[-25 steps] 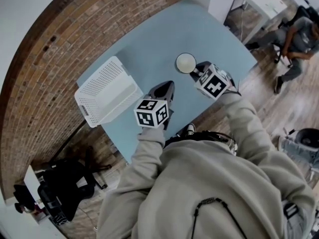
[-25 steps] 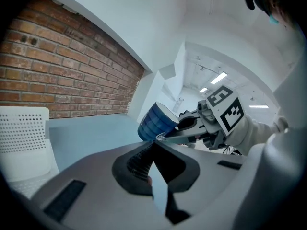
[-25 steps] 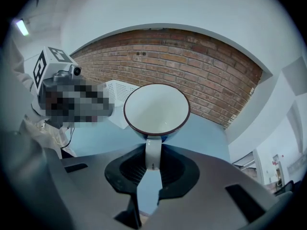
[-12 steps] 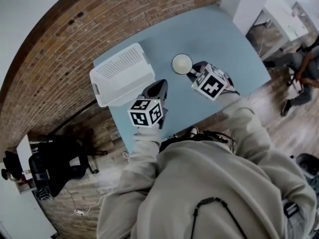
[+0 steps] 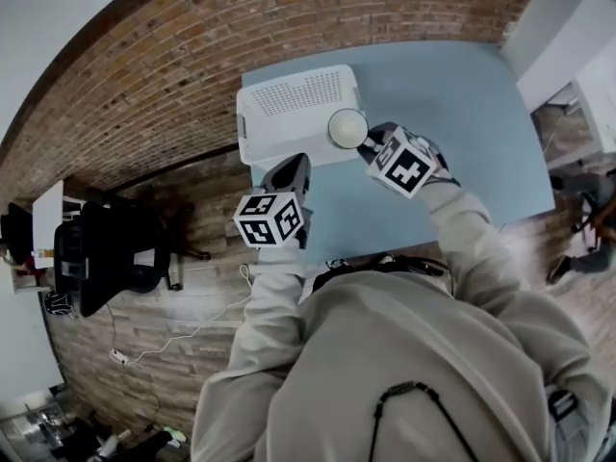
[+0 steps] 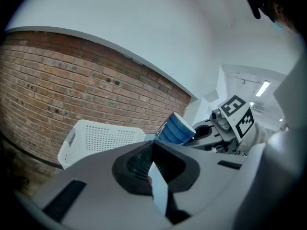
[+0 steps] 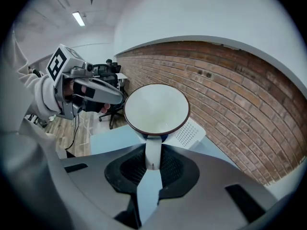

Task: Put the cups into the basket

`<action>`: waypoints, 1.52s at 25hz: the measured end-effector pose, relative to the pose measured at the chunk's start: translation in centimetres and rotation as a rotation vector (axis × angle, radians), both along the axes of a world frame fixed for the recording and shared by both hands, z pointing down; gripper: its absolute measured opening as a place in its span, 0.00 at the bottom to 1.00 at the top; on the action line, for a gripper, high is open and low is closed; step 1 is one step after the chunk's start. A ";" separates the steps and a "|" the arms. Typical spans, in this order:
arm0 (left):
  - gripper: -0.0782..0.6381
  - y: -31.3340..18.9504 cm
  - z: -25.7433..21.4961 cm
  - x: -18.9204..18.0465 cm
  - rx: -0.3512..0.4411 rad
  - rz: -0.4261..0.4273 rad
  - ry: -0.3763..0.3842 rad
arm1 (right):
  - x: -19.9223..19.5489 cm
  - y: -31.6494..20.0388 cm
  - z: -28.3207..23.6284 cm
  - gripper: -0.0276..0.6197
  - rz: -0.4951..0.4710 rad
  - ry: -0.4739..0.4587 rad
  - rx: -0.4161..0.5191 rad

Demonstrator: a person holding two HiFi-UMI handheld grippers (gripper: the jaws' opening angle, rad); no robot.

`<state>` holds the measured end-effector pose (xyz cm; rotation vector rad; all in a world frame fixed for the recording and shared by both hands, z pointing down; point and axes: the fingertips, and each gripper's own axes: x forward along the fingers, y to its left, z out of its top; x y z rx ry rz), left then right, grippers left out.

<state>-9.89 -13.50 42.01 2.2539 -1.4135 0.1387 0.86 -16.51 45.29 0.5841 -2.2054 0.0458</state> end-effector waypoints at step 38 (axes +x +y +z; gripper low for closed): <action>0.10 -8.2 -0.9 -3.2 0.014 0.135 0.036 | -5.7 -6.1 -1.3 0.12 0.047 0.056 -0.012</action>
